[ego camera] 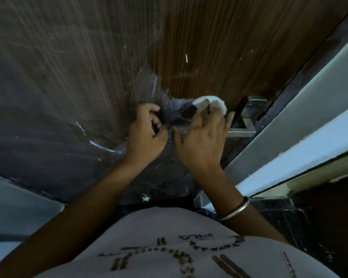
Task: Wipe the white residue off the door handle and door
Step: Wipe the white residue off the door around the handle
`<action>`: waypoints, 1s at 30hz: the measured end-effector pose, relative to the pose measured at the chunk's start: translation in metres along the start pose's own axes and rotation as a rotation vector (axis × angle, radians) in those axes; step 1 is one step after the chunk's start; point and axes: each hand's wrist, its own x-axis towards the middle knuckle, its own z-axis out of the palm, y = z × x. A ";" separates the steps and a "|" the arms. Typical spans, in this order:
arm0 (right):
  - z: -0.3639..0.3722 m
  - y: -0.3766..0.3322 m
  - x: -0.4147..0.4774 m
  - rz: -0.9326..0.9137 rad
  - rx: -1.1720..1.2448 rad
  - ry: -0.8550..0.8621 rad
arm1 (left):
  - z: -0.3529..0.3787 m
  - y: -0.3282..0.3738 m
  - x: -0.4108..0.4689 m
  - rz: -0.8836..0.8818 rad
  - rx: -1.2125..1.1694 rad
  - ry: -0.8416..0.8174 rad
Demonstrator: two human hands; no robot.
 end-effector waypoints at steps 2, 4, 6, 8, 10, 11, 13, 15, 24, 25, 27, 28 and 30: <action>0.003 -0.012 -0.004 -0.114 -0.014 0.010 | 0.000 -0.002 0.000 -0.009 0.001 0.005; 0.006 -0.017 -0.007 -0.187 -0.039 -0.003 | 0.000 -0.004 0.000 -0.015 0.003 0.010; 0.006 -0.015 -0.007 -0.178 -0.064 0.003 | -0.001 -0.005 0.000 -0.016 -0.002 0.014; 0.005 -0.011 -0.006 -0.110 -0.065 0.021 | -0.004 -0.007 0.000 -0.011 -0.001 0.026; 0.006 -0.010 -0.004 -0.051 -0.050 0.026 | -0.006 -0.008 0.000 -0.007 -0.003 0.034; 0.007 -0.012 -0.004 -0.046 -0.047 0.030 | -0.007 -0.009 0.000 -0.012 -0.008 0.037; 0.013 -0.021 -0.005 -0.103 -0.057 0.045 | -0.008 -0.010 -0.001 -0.025 -0.019 0.041; 0.019 -0.031 -0.007 -0.224 -0.076 0.079 | -0.009 -0.012 -0.002 -0.039 -0.015 0.063; 0.034 -0.024 -0.006 -0.360 -0.067 0.166 | -0.010 -0.018 -0.003 -0.068 -0.029 0.110; 0.034 -0.025 -0.006 -0.360 -0.055 0.154 | -0.009 -0.017 -0.004 -0.074 -0.030 0.099; 0.035 -0.026 -0.007 -0.361 -0.056 0.128 | -0.008 -0.015 -0.004 -0.085 -0.035 0.089; 0.036 -0.025 -0.008 -0.365 -0.065 0.122 | -0.008 -0.015 -0.004 -0.085 -0.039 0.088; 0.038 -0.023 -0.009 -0.376 -0.086 0.119 | -0.010 -0.016 -0.003 -0.081 -0.038 0.090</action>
